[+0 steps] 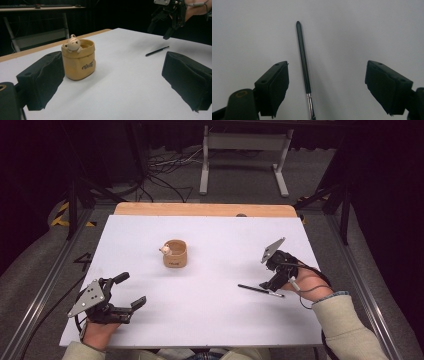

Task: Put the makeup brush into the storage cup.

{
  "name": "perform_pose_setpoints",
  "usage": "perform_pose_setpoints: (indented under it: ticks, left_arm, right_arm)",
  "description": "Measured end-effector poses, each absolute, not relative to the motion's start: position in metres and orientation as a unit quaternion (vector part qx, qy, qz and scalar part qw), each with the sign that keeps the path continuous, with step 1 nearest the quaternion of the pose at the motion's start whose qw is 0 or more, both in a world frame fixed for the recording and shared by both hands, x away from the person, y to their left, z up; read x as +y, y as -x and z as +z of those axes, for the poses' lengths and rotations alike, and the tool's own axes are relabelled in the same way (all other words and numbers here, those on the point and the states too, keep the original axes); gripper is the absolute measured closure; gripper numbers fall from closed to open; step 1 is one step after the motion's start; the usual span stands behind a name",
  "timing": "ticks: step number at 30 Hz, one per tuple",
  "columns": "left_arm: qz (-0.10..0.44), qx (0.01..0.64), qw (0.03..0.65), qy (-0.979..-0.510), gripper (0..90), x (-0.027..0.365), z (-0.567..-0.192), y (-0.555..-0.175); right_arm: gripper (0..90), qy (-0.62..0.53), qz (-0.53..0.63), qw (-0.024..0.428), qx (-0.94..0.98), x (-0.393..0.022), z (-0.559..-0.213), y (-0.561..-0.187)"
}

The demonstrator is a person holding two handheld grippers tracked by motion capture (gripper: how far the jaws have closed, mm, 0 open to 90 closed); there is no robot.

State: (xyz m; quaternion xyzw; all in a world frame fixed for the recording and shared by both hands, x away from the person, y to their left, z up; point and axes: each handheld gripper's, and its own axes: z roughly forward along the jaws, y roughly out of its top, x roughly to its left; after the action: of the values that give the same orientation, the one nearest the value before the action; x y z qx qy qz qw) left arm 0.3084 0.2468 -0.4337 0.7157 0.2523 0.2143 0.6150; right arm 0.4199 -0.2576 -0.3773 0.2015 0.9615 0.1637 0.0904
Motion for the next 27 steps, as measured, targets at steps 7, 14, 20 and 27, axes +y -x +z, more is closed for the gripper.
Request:
perform_pose_setpoints:
  ticks: [7, 14, 20, 27]
  left_arm:
    - [0.226, 0.256, 0.613, -0.712, 4.8, 0.248, -0.434, -0.308]
    - [0.230, 0.259, 0.616, -0.708, 4.0, 0.249, -0.434, -0.309]
    - [0.229, 0.261, 0.616, -0.707, 3.3, 0.251, -0.434, -0.309]
    - [0.230, 0.261, 0.615, -0.708, 3.0, 0.251, -0.434, -0.309]
  right_arm:
    - [28.2, -0.192, 0.149, 0.074, 0.967, -0.257, -0.386, -0.419]
    - [37.9, -0.180, 0.132, 0.059, 0.973, -0.257, -0.393, -0.417]
    - [47.9, -0.172, 0.116, 0.044, 0.977, -0.255, -0.397, -0.416]
    - [58.0, -0.163, 0.094, 0.023, 0.982, -0.254, -0.404, -0.415]
